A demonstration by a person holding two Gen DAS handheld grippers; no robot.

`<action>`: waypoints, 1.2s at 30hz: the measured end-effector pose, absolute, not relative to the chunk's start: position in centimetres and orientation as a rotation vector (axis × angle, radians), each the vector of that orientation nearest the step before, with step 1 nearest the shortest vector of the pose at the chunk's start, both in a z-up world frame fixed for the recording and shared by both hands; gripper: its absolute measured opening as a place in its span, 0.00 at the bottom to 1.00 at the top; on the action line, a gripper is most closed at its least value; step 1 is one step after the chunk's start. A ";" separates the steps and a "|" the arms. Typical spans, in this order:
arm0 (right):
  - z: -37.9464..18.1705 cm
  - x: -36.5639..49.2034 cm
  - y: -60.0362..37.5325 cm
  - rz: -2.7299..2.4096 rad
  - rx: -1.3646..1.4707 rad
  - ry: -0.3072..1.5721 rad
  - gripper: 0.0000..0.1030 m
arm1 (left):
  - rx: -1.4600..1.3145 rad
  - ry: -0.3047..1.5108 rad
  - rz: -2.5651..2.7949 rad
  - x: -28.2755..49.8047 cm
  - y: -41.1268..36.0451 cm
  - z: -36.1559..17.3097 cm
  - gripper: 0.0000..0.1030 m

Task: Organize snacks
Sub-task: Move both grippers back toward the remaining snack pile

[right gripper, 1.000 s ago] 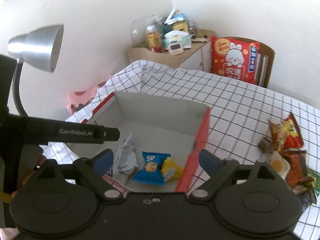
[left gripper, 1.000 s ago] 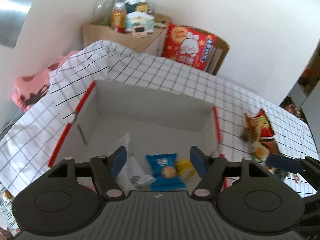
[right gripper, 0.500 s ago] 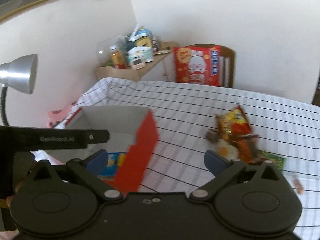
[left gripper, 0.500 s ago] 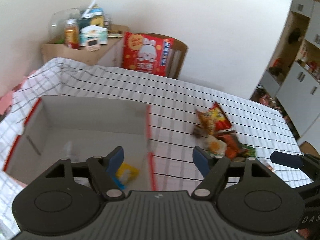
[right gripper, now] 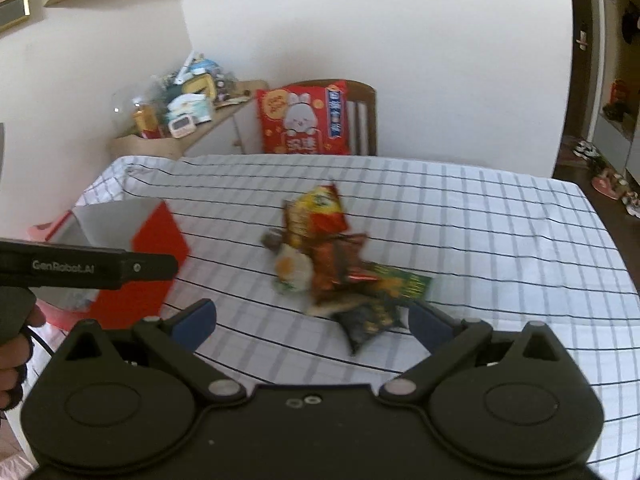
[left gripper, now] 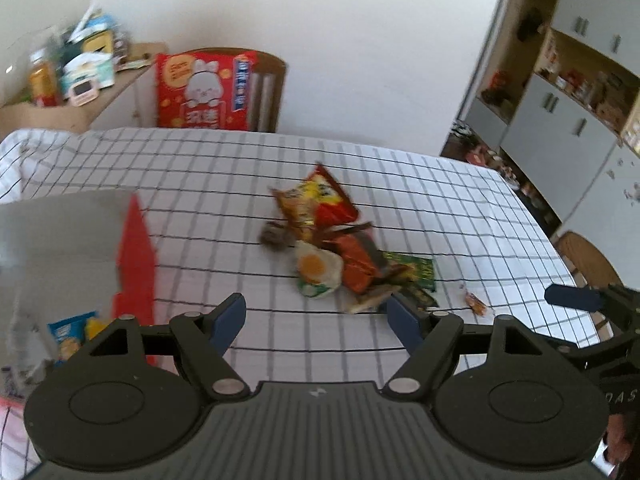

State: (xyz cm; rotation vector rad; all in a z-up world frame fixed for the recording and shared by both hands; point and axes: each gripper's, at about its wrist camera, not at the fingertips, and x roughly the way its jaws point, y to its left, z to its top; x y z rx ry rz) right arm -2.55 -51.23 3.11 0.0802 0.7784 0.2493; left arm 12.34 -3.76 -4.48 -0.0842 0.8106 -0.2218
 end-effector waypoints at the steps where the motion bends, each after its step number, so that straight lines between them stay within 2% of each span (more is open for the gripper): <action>1: 2.8 -2.5 -52.0 0.249 0.075 0.781 1.00 | -0.073 0.811 -0.236 12.5 -4.5 -4.6 0.75; 10: 0.1 -0.7 -57.3 0.225 0.026 0.838 0.95 | 0.036 0.851 -0.307 14.4 -10.7 -7.5 0.75; 22: -4.5 2.7 -61.4 0.247 0.001 0.938 0.81 | 0.168 0.959 -0.452 18.3 -16.8 -11.8 0.75; 31: -7.0 5.4 -61.7 0.316 -0.043 0.989 0.68 | 0.194 1.018 -0.452 21.5 -17.6 -14.6 0.74; 36: -8.0 6.2 -61.6 0.339 -0.061 0.999 0.52 | 0.238 1.003 -0.445 21.9 -18.3 -15.6 0.72</action>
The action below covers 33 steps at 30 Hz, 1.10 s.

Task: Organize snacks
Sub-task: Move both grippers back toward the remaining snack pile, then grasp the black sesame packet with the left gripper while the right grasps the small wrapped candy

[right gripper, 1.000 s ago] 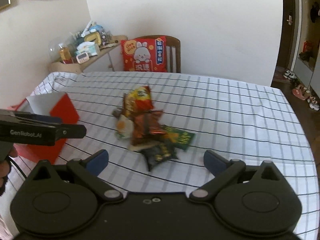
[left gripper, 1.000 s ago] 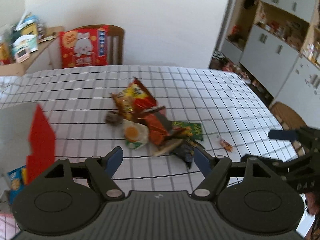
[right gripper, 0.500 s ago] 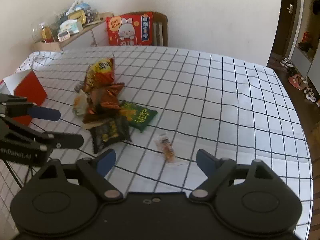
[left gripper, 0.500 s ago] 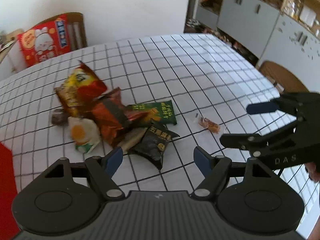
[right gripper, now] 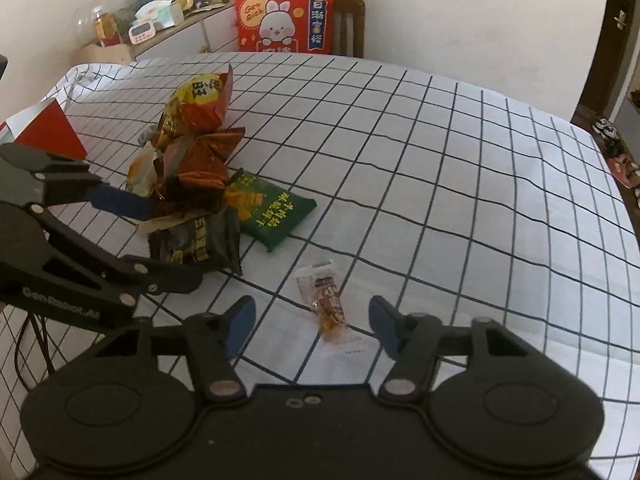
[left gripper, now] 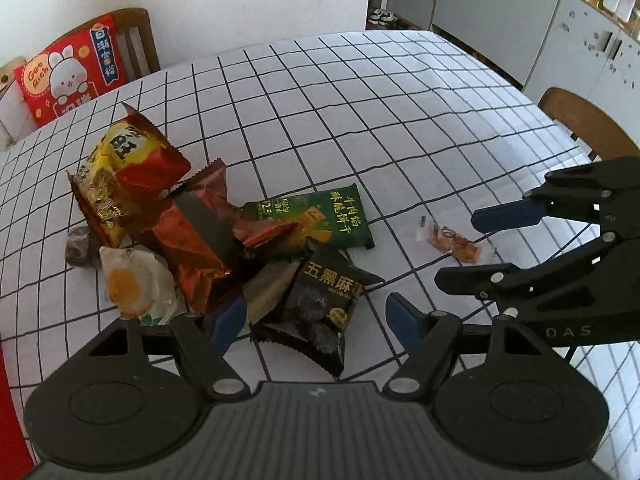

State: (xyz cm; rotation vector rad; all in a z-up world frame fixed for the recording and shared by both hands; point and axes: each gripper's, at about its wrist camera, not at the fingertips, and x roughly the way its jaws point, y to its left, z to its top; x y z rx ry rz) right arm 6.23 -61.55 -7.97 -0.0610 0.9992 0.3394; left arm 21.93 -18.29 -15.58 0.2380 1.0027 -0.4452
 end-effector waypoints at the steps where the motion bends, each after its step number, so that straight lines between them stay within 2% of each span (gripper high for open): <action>1: -8.1 6.4 -61.5 0.340 -0.068 1.002 0.51 | 0.247 1.003 -0.451 22.0 -18.5 -15.8 0.68; 3: -8.5 6.6 -61.4 0.344 -0.079 1.006 0.46 | 0.268 0.998 -0.455 22.0 -18.7 -16.0 0.66; 10: -9.0 6.5 -60.8 0.344 -0.135 0.996 0.34 | 0.312 0.976 -0.464 21.8 -19.4 -16.3 0.50; 11: -9.0 6.5 -60.7 0.342 -0.138 0.993 0.31 | 0.309 0.977 -0.465 21.9 -19.4 -16.3 0.42; 12: -9.0 6.5 -60.7 0.338 -0.140 0.992 0.27 | 0.305 0.984 -0.465 21.9 -19.4 -16.4 0.39; 16: -9.0 6.4 -60.9 0.311 -0.136 0.987 0.15 | 0.276 0.991 -0.461 22.0 -19.1 -16.3 0.32; 25: -8.5 5.3 -61.1 0.236 -0.038 1.004 0.13 | 0.178 1.025 -0.433 21.2 -17.9 -15.4 0.29; 33: -5.4 2.9 -59.7 0.261 -0.005 0.971 0.13 | 0.112 0.991 -0.406 18.8 -16.0 -12.7 0.29</action>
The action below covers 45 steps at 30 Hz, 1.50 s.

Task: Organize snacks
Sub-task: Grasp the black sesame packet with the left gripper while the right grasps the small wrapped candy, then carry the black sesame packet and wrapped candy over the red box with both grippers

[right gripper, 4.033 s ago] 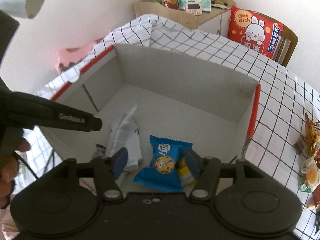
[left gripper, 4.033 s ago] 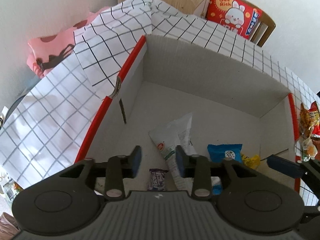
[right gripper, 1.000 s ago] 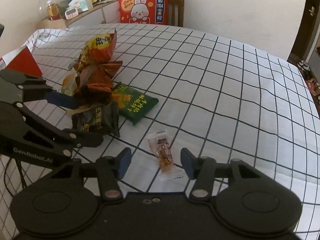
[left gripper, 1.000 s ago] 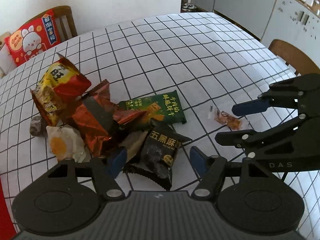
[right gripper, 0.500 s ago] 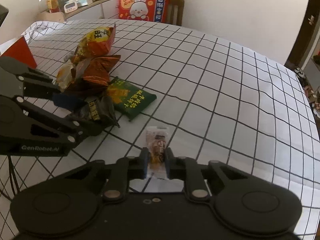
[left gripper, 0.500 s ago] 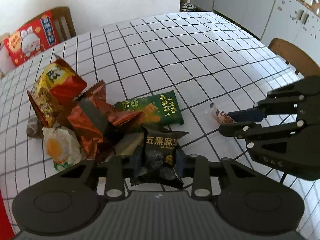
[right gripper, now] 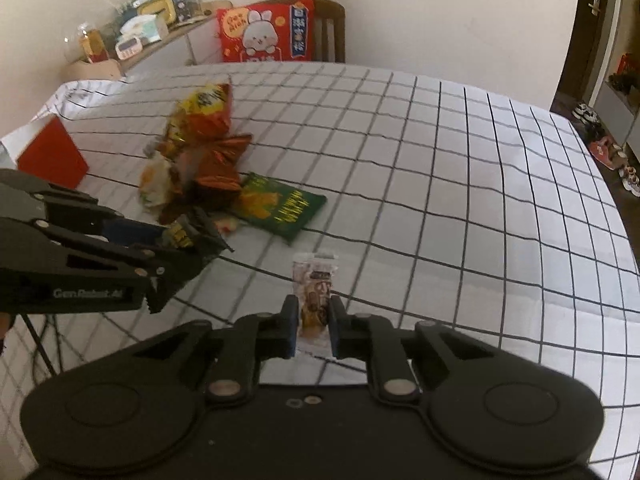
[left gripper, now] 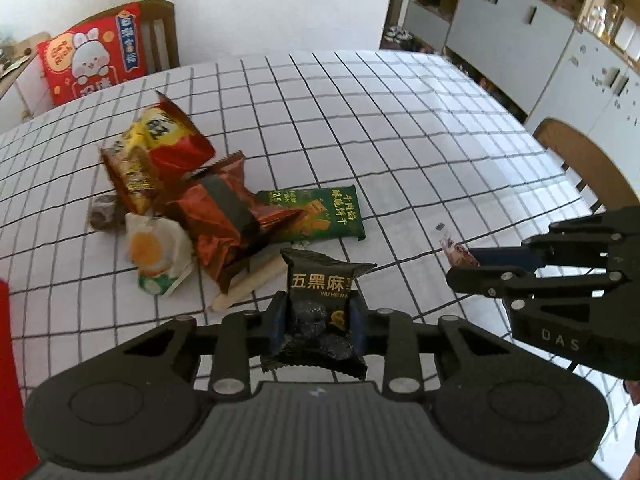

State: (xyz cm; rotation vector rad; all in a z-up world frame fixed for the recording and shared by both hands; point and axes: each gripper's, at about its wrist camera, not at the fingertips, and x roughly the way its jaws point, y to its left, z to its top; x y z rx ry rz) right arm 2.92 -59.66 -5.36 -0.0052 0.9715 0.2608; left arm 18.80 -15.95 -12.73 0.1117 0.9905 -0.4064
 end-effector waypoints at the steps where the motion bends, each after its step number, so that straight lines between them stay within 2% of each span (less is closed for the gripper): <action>1: -5.0 2.7 -59.4 0.264 -0.004 0.969 0.13 | 0.102 0.985 -0.401 18.5 -15.6 -12.3 0.29; 13: -0.1 0.3 -54.8 0.307 0.008 0.921 0.14 | 0.049 0.932 -0.304 14.8 -10.5 -7.4 0.29; 27: 4.5 -0.5 -45.0 0.438 -0.005 0.867 0.14 | -0.036 0.921 -0.150 11.3 -0.3 -3.4 0.29; 45: 6.4 0.1 -31.4 0.583 -0.092 0.841 0.14 | -0.110 0.884 0.018 8.5 12.5 -1.5 0.30</action>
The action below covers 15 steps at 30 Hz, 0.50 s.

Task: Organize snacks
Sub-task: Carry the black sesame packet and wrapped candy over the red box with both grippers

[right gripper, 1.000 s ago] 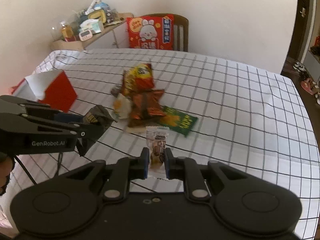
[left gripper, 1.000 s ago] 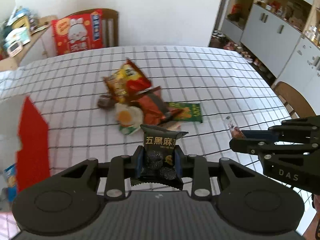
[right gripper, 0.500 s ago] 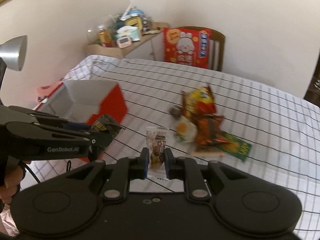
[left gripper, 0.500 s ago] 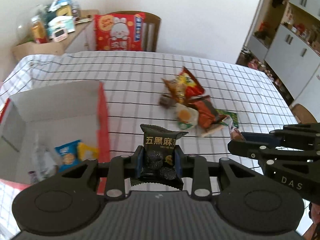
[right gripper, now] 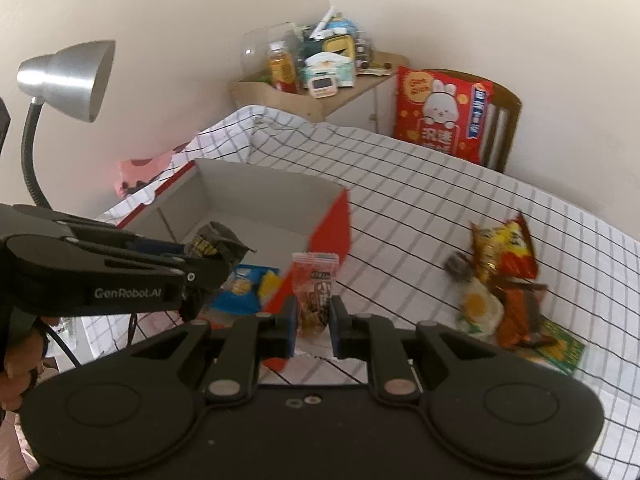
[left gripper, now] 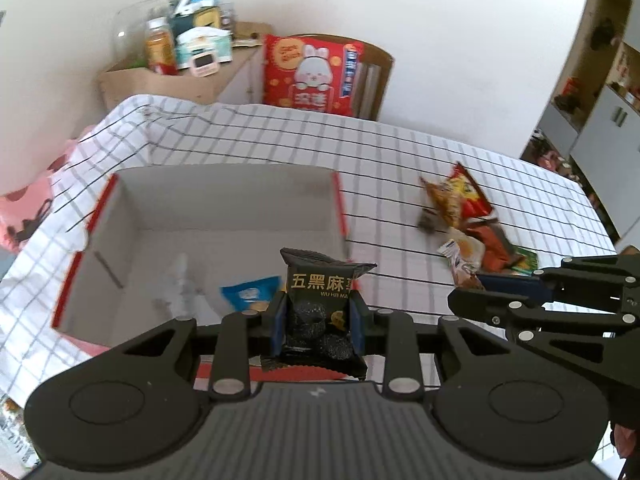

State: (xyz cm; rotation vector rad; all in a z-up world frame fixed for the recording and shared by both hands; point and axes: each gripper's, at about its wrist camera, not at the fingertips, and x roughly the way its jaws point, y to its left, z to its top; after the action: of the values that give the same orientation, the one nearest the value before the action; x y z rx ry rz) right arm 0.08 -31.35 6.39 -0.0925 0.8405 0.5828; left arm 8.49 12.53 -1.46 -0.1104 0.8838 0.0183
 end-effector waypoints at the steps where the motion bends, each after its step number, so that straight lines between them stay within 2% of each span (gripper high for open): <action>1: 6.4 0.2 -30.6 0.588 -0.097 0.840 0.14 | -0.113 0.884 0.026 8.4 13.1 -1.5 0.30; 15: 4.2 3.9 -23.4 0.621 -0.152 0.880 0.15 | -0.110 0.907 0.177 10.5 21.3 -3.0 0.30</action>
State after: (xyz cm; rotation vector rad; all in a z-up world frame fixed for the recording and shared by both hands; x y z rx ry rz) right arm 3.91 -23.36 4.17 -0.1521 0.8803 0.6214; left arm 10.53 21.27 -3.01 -0.1099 0.9071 0.1768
